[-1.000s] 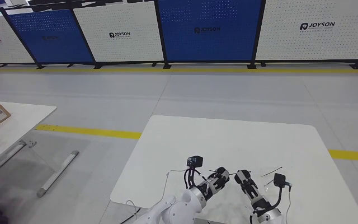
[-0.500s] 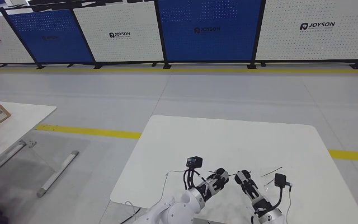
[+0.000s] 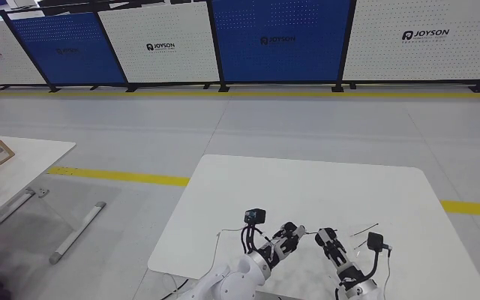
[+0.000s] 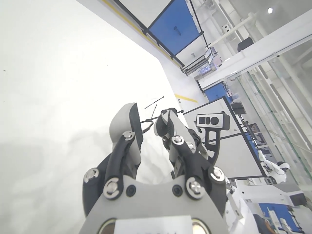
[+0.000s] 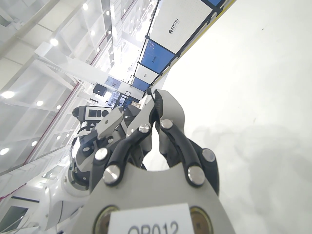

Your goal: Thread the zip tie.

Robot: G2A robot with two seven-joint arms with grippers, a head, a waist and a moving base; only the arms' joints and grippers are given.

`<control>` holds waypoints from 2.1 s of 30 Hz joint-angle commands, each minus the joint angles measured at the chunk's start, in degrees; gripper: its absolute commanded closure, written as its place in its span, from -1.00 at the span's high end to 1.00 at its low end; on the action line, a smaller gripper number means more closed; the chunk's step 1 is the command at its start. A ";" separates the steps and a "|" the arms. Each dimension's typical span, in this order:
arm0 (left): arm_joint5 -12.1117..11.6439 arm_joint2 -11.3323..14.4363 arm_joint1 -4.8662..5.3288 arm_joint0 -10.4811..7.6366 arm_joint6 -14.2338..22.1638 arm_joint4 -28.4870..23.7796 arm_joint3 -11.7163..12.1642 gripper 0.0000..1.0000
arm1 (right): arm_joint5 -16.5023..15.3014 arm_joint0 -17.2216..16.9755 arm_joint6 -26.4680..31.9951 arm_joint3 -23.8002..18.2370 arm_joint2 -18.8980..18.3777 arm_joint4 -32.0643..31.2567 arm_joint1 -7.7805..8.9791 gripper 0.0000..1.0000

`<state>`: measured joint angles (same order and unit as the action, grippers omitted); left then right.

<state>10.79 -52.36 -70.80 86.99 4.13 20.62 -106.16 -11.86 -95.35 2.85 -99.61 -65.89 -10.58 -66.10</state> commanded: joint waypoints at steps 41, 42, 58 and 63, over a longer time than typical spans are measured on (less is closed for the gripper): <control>0.10 0.74 -0.42 -0.96 1.59 0.28 0.81 -1.00 | -1.27 -0.60 2.31 -0.14 -1.43 -0.76 -1.05 -1.00; 0.05 0.75 -0.43 -0.96 1.56 0.22 0.84 -1.00 | -1.39 -0.61 2.53 -0.12 -1.46 -0.79 -1.06 -1.00; -2.43 -0.77 -1.27 -1.13 -1.22 -10.49 1.41 -1.00 | -5.85 -2.91 3.40 -0.66 -3.88 0.63 -0.92 1.00; -2.27 -0.88 -1.34 -1.30 -1.22 -11.29 1.00 -1.00 | -5.90 -3.19 2.71 -0.69 -4.20 0.52 -0.91 1.00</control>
<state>8.52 -53.26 -72.15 85.69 2.91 9.25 -105.18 -17.79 -98.55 5.50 -100.31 -70.11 -10.05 -67.02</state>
